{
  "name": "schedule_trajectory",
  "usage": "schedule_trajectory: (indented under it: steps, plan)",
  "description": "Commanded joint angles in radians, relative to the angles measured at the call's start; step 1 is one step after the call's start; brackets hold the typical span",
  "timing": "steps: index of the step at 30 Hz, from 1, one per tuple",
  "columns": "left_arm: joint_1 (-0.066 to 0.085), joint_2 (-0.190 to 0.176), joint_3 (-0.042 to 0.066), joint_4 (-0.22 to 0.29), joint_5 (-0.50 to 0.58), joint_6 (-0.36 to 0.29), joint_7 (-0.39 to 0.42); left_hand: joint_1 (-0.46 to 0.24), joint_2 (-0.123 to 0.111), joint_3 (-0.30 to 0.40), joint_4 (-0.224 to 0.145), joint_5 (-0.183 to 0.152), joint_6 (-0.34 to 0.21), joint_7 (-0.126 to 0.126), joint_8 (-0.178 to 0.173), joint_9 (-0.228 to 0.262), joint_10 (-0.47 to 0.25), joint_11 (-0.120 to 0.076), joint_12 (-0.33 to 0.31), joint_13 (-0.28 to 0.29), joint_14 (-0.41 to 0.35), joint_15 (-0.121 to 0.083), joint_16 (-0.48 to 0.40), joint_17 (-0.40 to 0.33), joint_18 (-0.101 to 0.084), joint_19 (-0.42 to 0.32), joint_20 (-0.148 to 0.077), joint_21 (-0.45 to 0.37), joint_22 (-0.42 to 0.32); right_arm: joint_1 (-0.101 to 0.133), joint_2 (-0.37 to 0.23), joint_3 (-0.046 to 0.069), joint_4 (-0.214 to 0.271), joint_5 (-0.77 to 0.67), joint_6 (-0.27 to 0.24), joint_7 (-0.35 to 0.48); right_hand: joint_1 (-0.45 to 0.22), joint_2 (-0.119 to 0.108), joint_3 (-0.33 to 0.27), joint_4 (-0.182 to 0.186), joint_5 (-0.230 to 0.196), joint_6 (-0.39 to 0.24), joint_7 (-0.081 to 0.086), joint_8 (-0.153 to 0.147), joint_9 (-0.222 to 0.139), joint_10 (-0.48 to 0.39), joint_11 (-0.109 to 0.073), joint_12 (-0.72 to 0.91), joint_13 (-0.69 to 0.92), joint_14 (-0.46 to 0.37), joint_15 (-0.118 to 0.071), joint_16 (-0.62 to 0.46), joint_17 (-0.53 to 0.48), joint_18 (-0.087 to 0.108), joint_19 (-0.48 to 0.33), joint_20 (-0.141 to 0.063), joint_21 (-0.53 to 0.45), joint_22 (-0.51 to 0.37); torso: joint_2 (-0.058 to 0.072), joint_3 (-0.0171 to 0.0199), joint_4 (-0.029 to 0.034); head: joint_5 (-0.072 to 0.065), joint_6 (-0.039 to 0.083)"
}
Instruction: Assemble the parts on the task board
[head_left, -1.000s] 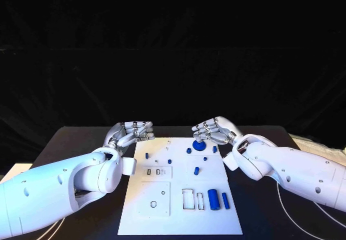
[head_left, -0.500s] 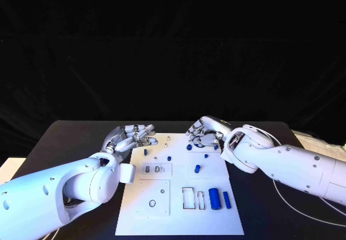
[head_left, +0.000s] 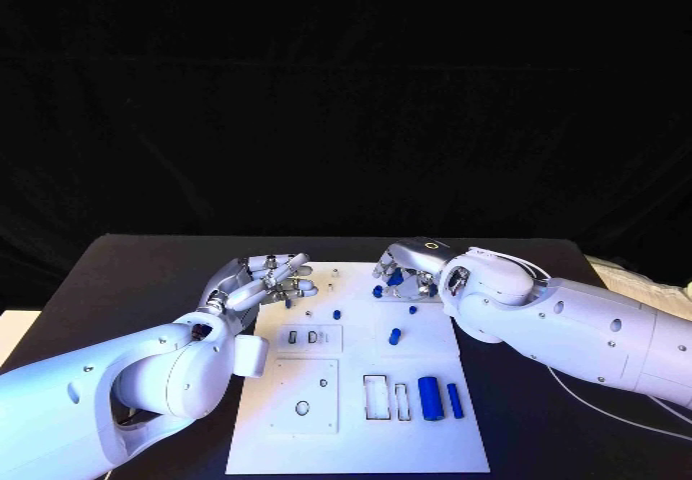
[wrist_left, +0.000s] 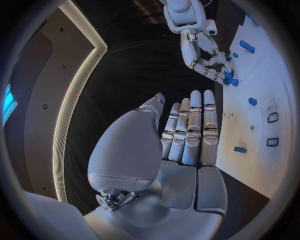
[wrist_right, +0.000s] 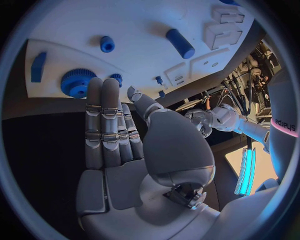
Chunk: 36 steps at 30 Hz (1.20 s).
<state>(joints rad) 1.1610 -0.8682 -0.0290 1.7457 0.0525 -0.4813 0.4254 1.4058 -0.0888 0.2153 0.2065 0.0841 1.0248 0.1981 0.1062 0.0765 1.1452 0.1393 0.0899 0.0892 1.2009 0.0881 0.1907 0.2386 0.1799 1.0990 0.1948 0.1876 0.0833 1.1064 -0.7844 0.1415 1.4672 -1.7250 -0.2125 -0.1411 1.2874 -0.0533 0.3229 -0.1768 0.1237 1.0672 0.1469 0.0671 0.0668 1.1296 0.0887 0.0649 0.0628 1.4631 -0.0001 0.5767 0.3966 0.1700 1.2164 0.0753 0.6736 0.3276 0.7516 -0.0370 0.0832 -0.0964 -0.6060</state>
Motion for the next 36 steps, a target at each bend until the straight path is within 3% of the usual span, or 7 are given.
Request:
schedule_trajectory:
  steps: [1, 10, 12, 17, 24, 36]
  plan:
    - [0.002, 0.000, 0.001, 0.005, 0.003, 0.039, -0.001, -0.010, -0.004, -0.001, -0.006, -0.003, -0.003, 0.005, -0.007, -0.001, -0.009, 0.003, -0.005, -0.001, -0.006, 0.001, -0.005, 0.003, 0.000, 0.004, 0.002, -0.005, -0.001, 0.001, 0.001, 0.001, 0.004, -0.088, 0.061, -0.058, 0.002, -0.020, 0.004, 0.019, -0.007, -0.001, -0.005, -0.003, 0.000, -0.011, 0.000, -0.002, -0.001, 0.039, 0.000, 0.041, 0.029, 0.013, 0.001, 0.005, 0.023, 0.014, 0.011, -0.0028, 0.0054, -0.006, -0.001]
    - [0.002, -0.001, 0.001, 0.009, 0.003, 0.040, -0.003, -0.011, -0.004, -0.003, -0.007, -0.003, -0.008, 0.008, -0.010, -0.002, -0.012, 0.006, -0.008, -0.002, -0.007, 0.003, -0.007, 0.006, 0.000, 0.004, 0.003, -0.007, -0.002, 0.002, 0.010, 0.002, -0.003, -0.099, 0.068, -0.065, 0.012, -0.024, 0.020, 0.048, -0.007, 0.000, -0.006, -0.002, 0.001, -0.016, 0.001, -0.002, -0.001, 0.030, 0.000, 0.091, 0.065, 0.012, -0.006, 0.007, 0.058, 0.035, 0.018, -0.0022, 0.0085, -0.007, -0.003]
    - [0.002, 0.000, 0.001, 0.009, 0.002, 0.040, -0.005, -0.012, -0.004, -0.003, -0.008, -0.003, -0.009, 0.009, -0.011, -0.002, -0.014, 0.006, -0.009, -0.002, -0.008, 0.003, -0.007, 0.007, 0.000, 0.004, 0.003, -0.007, -0.002, 0.003, 0.012, 0.002, -0.006, -0.098, 0.065, -0.066, 0.018, -0.017, 0.032, 0.057, -0.025, 0.002, -0.006, -0.002, 0.001, -0.015, 0.001, -0.002, -0.001, 0.027, -0.001, 0.102, 0.073, 0.012, -0.007, 0.008, 0.067, 0.041, 0.018, -0.0025, 0.0088, -0.009, -0.004]
    - [0.002, 0.002, 0.001, 0.009, 0.002, 0.040, -0.009, -0.012, -0.004, -0.004, -0.008, -0.003, -0.010, 0.009, -0.011, -0.002, -0.014, 0.007, -0.009, -0.002, -0.008, 0.003, -0.008, 0.007, 0.000, 0.004, 0.003, -0.008, -0.002, 0.008, 0.021, 0.002, -0.017, -0.092, 0.074, -0.066, 0.024, -0.016, 0.061, 0.075, -0.048, 0.010, -0.008, -0.001, 0.001, -0.005, 0.000, -0.001, -0.001, 0.030, -0.002, 0.181, 0.152, 0.012, -0.008, 0.008, 0.093, 0.056, 0.022, -0.0042, 0.0120, -0.014, -0.003]
    - [0.002, 0.003, 0.001, 0.009, 0.001, 0.039, -0.018, 0.002, -0.004, 0.000, -0.024, -0.003, -0.015, 0.011, -0.016, -0.002, -0.020, 0.008, -0.014, -0.002, -0.008, 0.004, -0.010, 0.016, 0.001, 0.006, 0.004, -0.011, -0.004, 0.011, 0.029, 0.002, -0.029, -0.087, 0.096, -0.066, 0.024, -0.023, 0.092, 0.098, -0.052, 0.024, -0.010, 0.001, 0.003, 0.014, -0.004, 0.001, 0.000, 0.033, -0.004, 0.271, 0.240, 0.013, -0.010, 0.008, 0.124, 0.075, 0.026, -0.0035, 0.0124, -0.018, -0.004]
    - [0.002, 0.004, 0.001, 0.007, -0.002, 0.040, -0.026, 0.011, -0.004, 0.004, -0.035, -0.002, -0.017, 0.012, -0.018, -0.002, -0.022, 0.009, -0.015, -0.002, -0.010, 0.004, -0.014, 0.021, 0.001, 0.007, 0.004, -0.014, -0.005, 0.011, 0.047, 0.002, -0.044, -0.085, 0.118, -0.056, 0.028, -0.036, 0.131, 0.124, -0.052, 0.048, -0.014, 0.002, 0.005, 0.039, -0.010, -0.001, 0.000, 0.033, -0.008, 0.383, 0.350, 0.004, 0.004, 0.009, 0.204, 0.158, 0.032, -0.0039, 0.0152, -0.012, -0.013]
